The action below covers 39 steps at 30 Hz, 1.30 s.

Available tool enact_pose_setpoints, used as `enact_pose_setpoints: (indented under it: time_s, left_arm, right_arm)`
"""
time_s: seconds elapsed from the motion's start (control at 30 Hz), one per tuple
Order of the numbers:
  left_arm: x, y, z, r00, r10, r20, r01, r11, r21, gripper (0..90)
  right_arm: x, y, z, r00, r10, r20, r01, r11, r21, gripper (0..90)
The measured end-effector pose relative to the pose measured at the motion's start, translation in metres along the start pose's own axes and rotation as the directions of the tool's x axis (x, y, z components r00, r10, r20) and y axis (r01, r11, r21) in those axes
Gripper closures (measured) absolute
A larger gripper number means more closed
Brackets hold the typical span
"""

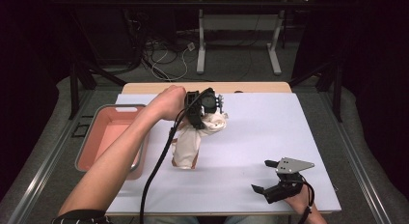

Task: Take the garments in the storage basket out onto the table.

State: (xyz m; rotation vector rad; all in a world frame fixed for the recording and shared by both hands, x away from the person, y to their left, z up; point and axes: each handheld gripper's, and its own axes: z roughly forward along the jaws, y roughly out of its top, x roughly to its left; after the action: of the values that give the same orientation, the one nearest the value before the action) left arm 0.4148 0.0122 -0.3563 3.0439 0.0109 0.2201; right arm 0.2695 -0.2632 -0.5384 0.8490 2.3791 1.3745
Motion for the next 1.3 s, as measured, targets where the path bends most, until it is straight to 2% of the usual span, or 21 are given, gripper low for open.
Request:
enact_pose_setpoints:
  time_s: [1.3]
  left_arm:
    - [-0.010, 0.003, 0.036, 0.9976, -0.059, 0.037, 0.061, 0.9959, -0.067, 68.9]
  right_arm:
    - [-0.001, 0.000, 0.000, 1.0000, -0.004, -0.002, 0.004, 1.0000, 0.009, 0.7]
